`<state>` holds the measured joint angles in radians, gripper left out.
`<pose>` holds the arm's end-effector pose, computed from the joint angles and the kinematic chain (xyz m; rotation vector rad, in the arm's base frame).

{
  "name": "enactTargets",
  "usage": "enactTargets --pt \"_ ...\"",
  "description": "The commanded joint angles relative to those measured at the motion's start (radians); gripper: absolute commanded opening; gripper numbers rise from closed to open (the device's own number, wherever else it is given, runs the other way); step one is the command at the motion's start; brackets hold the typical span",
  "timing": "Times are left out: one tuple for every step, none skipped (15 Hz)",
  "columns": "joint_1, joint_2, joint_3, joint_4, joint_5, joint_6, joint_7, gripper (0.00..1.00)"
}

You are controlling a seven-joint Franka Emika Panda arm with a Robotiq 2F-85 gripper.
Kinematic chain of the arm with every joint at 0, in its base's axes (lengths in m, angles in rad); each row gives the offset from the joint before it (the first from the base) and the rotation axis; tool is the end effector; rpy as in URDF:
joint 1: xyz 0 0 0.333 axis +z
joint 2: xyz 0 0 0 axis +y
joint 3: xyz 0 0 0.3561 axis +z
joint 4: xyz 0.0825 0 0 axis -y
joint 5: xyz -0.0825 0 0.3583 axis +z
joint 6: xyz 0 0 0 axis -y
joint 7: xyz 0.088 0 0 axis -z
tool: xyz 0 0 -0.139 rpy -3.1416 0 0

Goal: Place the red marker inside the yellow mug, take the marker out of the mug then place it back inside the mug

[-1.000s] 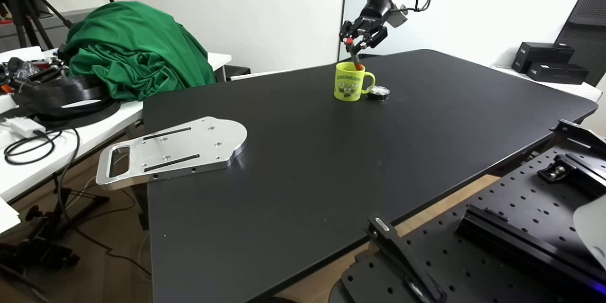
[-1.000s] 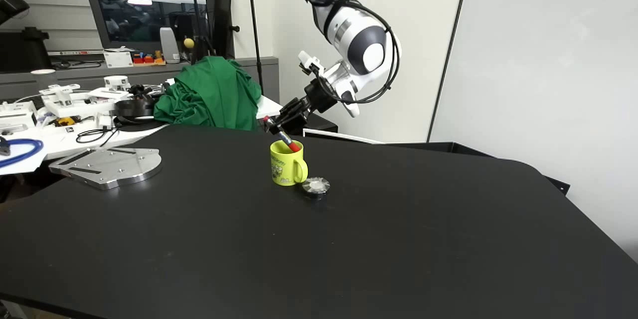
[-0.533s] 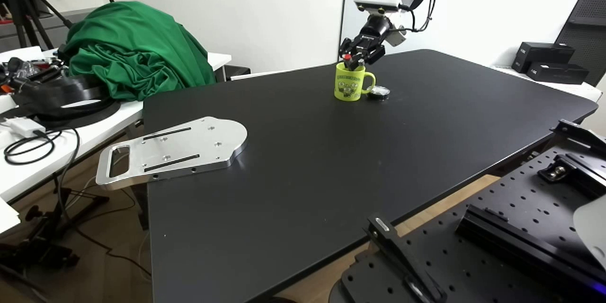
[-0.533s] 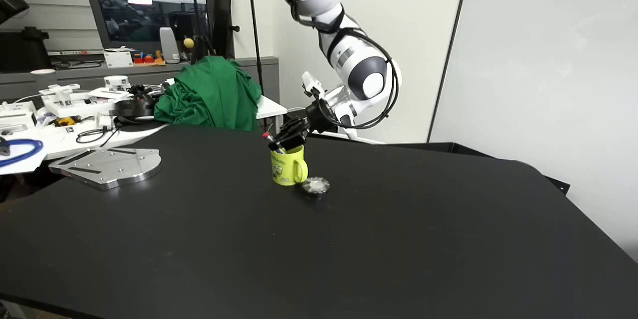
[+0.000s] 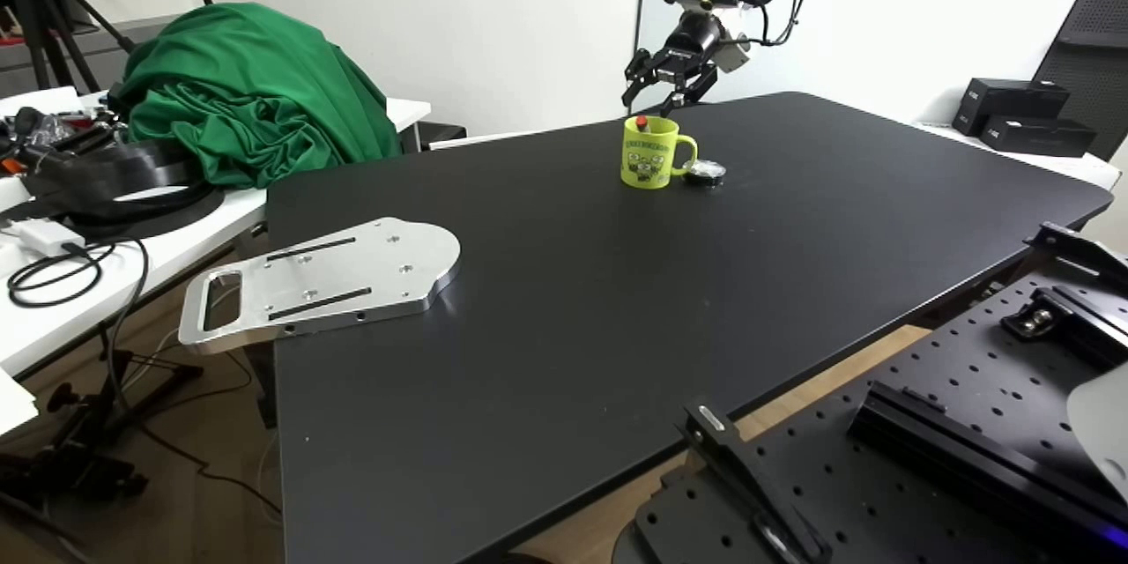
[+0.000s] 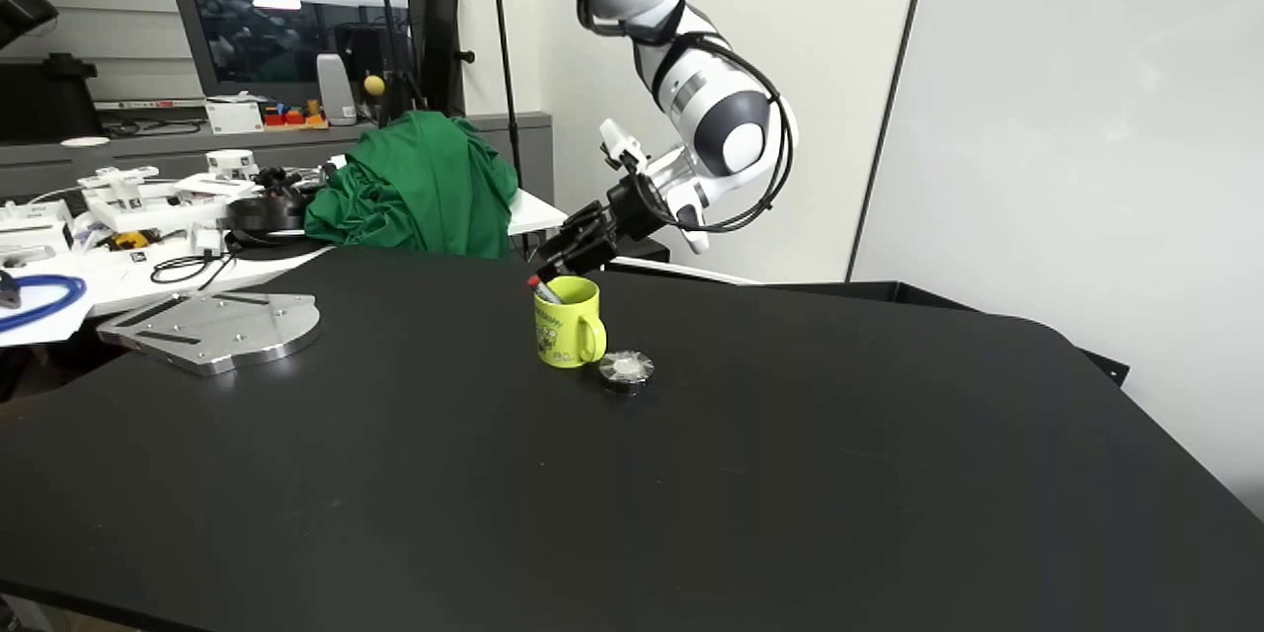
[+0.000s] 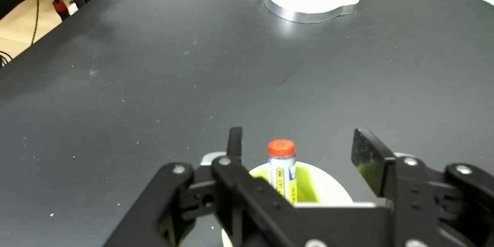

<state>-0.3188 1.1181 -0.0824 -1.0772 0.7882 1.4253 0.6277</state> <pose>0.6771 -0.1522 0.1404 -1.9129 1.3367 1.0285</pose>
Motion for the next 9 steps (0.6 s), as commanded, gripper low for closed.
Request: enactTargets --pt "-0.011 -0.041 0.012 0.036 0.006 -0.055 0.007 0.99" --pt "0.001 -0.056 -0.003 0.031 -0.012 -0.053 0.022 1.0" --pt "-0.001 -0.026 0.003 0.028 -0.002 -0.032 0.002 0.93" --pt "-0.001 -0.038 0.003 0.028 -0.004 -0.035 0.002 0.99" --pt "-0.001 -0.046 0.002 0.028 -0.004 -0.037 0.002 1.0" --pt "-0.001 -0.049 0.002 0.028 -0.004 -0.037 0.002 1.0" --pt "-0.001 -0.049 0.002 0.027 -0.004 -0.038 0.002 1.0" --pt "-0.001 -0.048 0.001 0.027 -0.004 -0.038 0.002 1.0" --pt "-0.001 -0.048 0.001 0.027 -0.005 -0.038 0.002 1.0"
